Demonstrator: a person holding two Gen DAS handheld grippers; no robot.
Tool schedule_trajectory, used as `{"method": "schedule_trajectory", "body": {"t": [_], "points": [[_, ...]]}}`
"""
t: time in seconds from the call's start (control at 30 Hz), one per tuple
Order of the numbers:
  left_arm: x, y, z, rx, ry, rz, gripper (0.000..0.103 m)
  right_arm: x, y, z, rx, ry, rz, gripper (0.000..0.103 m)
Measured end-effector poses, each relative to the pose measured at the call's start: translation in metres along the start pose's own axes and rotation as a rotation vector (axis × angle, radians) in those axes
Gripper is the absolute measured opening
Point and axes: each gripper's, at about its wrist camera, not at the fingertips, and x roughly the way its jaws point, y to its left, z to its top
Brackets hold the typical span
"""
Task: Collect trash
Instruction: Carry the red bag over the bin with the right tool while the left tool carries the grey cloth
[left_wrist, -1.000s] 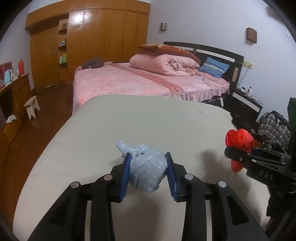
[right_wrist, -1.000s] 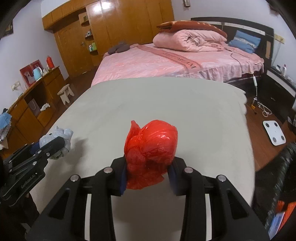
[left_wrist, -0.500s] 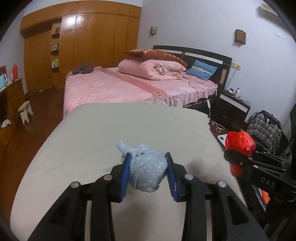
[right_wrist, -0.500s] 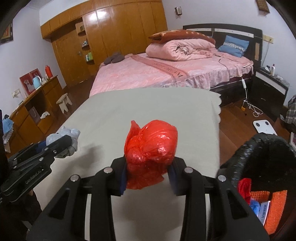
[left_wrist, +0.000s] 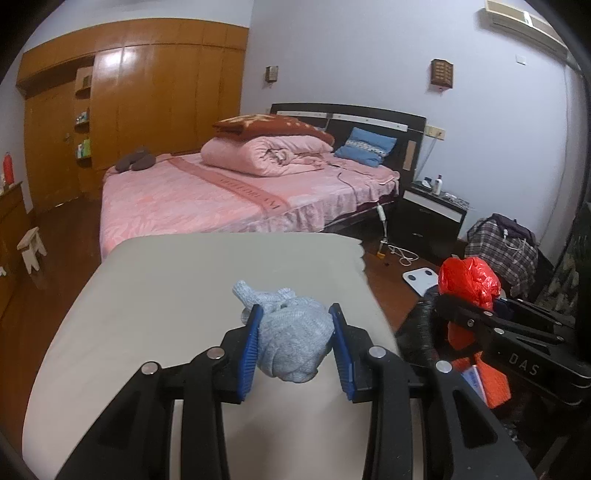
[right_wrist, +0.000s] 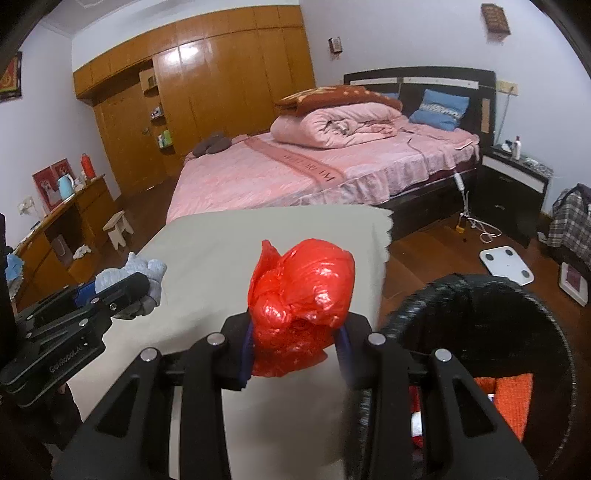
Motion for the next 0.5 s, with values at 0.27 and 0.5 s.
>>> {"method": "schedule_trajectory", "body": {"t": [0.27,0.5], "points": [[-0.010,-0.039,0.007,0.043,-0.012,-0.053,0.036,-0.029,-0.024,-0.002,0.025,-0.037,-0.033,0.035],[-0.014,-0.068,0.014,0.078,-0.025,-0.097,0.036,-0.052,-0.045,-0.006,0.049,-0.069,-0.067,0.035]]}}
